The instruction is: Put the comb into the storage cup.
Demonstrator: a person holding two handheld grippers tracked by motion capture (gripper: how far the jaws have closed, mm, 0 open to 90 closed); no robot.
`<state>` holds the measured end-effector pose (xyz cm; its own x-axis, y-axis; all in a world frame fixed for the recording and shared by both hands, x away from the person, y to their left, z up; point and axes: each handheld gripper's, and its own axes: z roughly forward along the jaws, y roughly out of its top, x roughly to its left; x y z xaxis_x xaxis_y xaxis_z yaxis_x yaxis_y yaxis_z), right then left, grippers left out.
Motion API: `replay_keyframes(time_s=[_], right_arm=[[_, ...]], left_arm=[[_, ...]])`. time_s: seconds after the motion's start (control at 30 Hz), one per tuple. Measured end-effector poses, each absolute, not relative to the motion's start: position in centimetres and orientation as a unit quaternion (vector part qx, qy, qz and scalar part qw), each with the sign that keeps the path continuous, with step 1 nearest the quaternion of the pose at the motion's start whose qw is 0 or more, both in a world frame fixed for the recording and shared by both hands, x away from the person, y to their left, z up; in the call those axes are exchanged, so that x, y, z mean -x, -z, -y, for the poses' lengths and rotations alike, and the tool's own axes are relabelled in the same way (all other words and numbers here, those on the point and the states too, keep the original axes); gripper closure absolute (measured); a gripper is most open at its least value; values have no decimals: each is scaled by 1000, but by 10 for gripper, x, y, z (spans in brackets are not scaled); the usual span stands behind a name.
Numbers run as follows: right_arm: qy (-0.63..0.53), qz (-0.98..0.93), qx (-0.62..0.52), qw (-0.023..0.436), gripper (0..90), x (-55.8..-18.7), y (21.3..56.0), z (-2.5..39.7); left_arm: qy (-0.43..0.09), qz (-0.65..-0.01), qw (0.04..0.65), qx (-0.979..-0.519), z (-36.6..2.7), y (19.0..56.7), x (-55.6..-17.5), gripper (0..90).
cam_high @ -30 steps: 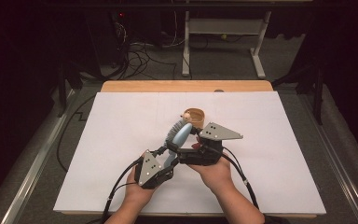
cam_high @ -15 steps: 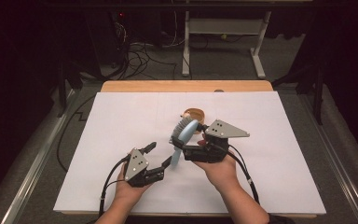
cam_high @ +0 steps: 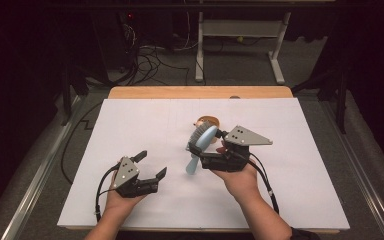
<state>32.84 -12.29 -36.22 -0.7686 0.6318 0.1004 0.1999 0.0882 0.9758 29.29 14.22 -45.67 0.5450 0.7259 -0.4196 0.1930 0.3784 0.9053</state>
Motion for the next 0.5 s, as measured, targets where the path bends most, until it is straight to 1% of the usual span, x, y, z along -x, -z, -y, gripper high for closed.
replay_keyframes(time_s=[0.03,0.13,0.27,0.4,0.5], right_arm=[[-609,-716,-291,178,204,-328,362,123],[-607,-718,-290,182,204,-328,362,125],[-608,-716,-290,184,204,-328,361,127],[-604,-716,-292,190,204,-329,360,131],[-603,-716,-292,196,204,-329,359,135]], left_arm=[[-187,-442,706,-521,-145,457,-293,150],[-183,-449,713,-507,-152,458,-294,88],[-187,-453,708,-509,-157,462,-294,26],[-188,-447,703,-519,-156,465,-293,5],[-188,-444,709,-515,-157,465,-292,5]])
